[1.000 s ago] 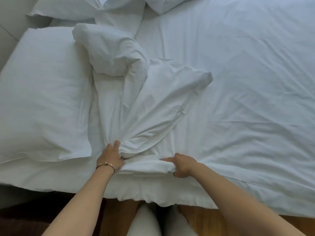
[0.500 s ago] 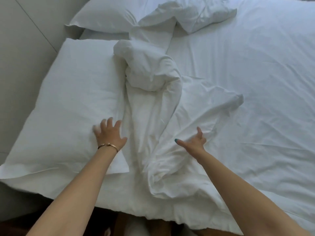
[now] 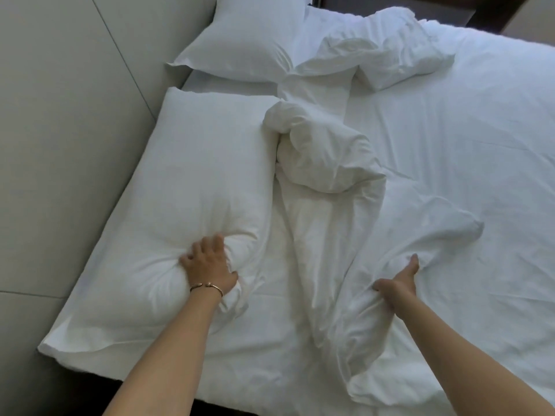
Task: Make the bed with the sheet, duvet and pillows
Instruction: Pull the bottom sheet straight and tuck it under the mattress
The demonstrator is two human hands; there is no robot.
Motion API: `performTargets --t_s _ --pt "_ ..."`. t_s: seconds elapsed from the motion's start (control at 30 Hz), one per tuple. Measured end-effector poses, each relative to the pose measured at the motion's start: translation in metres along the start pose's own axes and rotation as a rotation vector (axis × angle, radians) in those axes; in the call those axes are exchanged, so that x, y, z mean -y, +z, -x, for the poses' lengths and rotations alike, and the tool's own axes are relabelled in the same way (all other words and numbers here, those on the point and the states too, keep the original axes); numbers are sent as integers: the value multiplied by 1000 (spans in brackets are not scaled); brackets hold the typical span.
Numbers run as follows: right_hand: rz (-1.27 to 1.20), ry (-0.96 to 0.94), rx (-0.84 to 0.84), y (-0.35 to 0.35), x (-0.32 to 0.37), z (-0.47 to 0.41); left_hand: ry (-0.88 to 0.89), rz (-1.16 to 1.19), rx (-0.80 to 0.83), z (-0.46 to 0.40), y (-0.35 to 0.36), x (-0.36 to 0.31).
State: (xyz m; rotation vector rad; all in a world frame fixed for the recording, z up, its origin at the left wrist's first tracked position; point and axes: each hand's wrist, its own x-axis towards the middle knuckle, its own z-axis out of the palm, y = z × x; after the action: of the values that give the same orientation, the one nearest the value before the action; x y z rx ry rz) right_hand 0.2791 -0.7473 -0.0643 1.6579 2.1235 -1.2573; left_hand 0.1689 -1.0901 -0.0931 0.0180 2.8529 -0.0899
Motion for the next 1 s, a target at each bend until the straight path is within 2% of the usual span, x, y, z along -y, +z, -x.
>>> performTargets --t_s 0.13,0.23,0.3,0.33,0.4,0.53,0.6,0.73,0.8,0.87,0.9,0.93,1.0 --pt "-16 -288 76 6 21 22 149 221 -32 -3 -9 5" --pt "-63 -404 186 16 32 41 245 139 -216 -3 -37 35" --pt "-85 -430 226 23 31 53 233 126 -317 -5 -54 60" --pt "-98 -427 230 25 29 56 197 115 -282 -4 -57 66" --pt "-109 -417 227 25 24 62 136 42 -70 9 -47 59" --pt "-26 -464 259 9 16 67 87 -98 344 31 -23 -14" --pt "26 -508 271 0 1 67 161 1 375 28 -36 -65" --pt "37 -554 336 -13 -44 62 531 502 285 34 -65 -190" --pt "-38 -522 433 -21 -61 53 529 565 386 41 -59 -246" --pt "-215 -430 486 -35 -75 34 399 492 502 47 -31 -281" --pt "-314 -371 447 -44 -80 23 348 423 522 49 -15 -290" --pt "-384 -313 338 -53 -83 10 324 341 517 51 3 -294" --pt "-363 -179 52 -72 -90 -24 317 206 493 60 32 -294"
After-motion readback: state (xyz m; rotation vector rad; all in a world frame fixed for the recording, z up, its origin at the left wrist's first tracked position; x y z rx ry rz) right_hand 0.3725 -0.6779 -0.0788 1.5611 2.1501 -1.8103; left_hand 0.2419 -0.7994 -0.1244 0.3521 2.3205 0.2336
